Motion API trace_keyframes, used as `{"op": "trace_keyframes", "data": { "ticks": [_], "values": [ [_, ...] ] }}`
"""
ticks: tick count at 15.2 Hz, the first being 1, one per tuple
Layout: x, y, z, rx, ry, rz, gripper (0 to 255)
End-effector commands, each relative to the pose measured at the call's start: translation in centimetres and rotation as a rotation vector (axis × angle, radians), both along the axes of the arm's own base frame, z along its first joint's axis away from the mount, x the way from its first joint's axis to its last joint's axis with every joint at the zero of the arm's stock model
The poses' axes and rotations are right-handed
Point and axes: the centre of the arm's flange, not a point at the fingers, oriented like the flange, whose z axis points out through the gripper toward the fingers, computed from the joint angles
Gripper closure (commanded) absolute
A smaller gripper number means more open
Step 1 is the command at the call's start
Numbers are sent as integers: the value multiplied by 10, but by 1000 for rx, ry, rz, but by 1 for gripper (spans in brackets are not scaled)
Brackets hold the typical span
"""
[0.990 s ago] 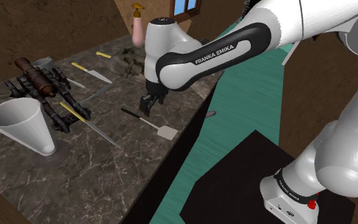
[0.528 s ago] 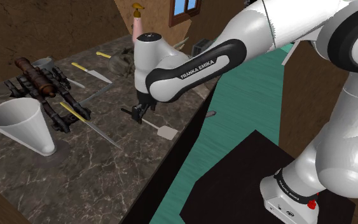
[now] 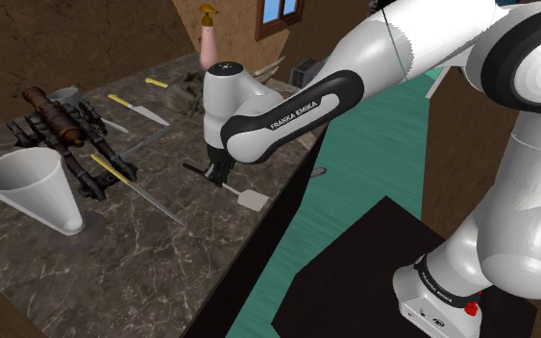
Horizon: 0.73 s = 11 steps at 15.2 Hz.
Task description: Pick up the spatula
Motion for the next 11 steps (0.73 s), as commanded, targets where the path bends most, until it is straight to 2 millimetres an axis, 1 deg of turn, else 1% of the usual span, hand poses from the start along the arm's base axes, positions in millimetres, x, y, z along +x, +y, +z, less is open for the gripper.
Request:
{"op": "trace_keyframes", "data": {
  "ticks": [1,7,11],
  "values": [
    [0,0,0,0,0,0,255],
    [0,1,-1,0,0,0,255],
    [0,1,21,0,0,0,255]
  ]
}}
